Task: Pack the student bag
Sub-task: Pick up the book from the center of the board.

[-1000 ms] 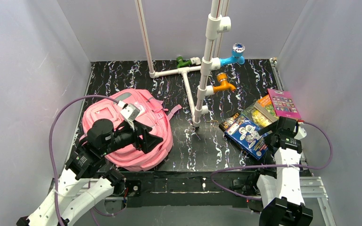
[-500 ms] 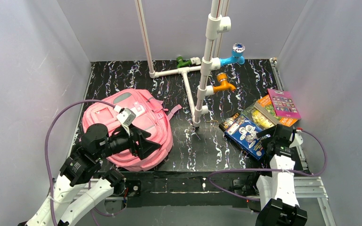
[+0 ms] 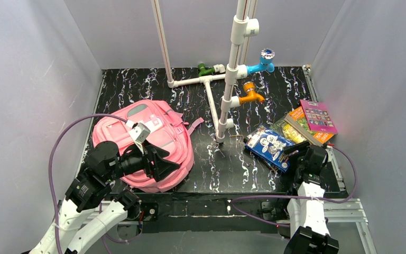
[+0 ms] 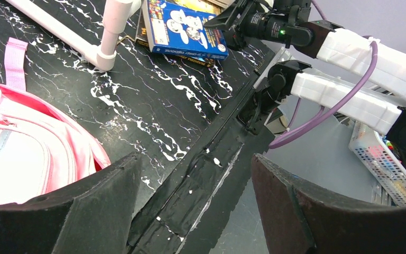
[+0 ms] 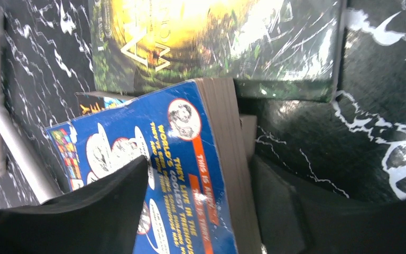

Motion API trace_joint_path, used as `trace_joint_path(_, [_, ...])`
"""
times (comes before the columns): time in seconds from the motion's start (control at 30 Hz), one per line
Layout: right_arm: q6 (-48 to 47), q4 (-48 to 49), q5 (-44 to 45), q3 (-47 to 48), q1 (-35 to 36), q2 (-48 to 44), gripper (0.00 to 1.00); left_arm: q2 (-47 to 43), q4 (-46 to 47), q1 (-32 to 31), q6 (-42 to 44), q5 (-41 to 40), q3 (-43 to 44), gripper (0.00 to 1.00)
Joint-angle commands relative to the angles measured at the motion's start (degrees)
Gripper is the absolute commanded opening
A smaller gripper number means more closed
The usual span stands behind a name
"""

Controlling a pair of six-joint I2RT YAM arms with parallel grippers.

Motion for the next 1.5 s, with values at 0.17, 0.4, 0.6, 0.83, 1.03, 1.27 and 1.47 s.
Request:
trace_joint_path(0.17, [-2.21,-4.43,-4.91,4.35,0.13,1.62,0.15,-0.75,-0.82,-0.25,-0.16,0.99,-0.2,0.73])
trace_joint_path(0.4, [-3.64,-12.22,-10.49,13.97,0.13,5.56,0.01,-2.26,-0.83,-0.25,-0.28,-0.76,-0.93,0.73])
trace_joint_path(0.6, [-6.58,-15.71,-15.57,19.45,0.13,6.93,0.01,-3.78,-1.68,-0.25,1.1,-2.4,-1.31,0.74])
trace_joint_path(0.83, [-9.15,-22.01,-15.13,25.62,0.13,9.97,0.01,-1.86,-1.77,-0.25,1.83,-2.71,-0.03,0.74])
trace_joint_path(1.03, [-13.34,-35.34,-11.13,39.18,0.49,13.73,0.01,-0.28,1.11,-0.4,4.37,-3.37,-0.32,0.74])
trace_joint_path(1.27, [-13.69,-45.71,-17.8,47.09,4.73,17.2,0.01,-1.39,15.01,-1.89,9.4,0.61,-8.05,0.75])
trace_joint_path(1.47, [-9.54,-45.87,-26.71,48.57,8.97,17.79,0.01,3.25,29.39,-4.86,20.13,3.0,-11.58,0.79])
